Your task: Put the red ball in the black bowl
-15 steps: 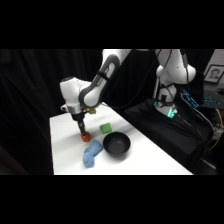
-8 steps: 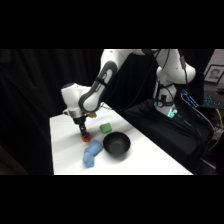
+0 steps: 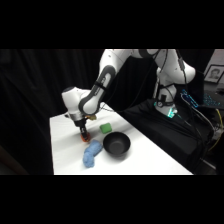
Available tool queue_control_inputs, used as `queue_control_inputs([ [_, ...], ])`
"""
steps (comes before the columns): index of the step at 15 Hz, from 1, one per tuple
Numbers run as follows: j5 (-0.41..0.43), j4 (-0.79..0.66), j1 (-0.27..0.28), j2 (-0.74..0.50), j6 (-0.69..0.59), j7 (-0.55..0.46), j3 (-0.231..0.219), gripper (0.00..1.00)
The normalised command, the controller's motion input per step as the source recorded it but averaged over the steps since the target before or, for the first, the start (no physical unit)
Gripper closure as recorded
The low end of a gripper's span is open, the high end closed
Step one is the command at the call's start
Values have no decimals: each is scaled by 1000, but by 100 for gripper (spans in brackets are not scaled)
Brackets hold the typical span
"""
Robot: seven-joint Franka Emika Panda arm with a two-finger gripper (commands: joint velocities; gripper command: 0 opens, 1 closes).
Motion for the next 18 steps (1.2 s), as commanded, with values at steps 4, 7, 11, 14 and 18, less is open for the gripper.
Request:
queue_control_inputs([
  [4, 66, 133, -59, 72, 35, -47, 54, 84],
  [7, 20, 36, -14, -23, 22, -3, 14, 98],
  [11, -1, -76, 5, -179, -34, -3, 6, 96],
  [14, -21, -146, 22, -310, -158, 9, -10, 96],
  [18, -61, -181, 49, -382, -251, 29, -50, 96],
])
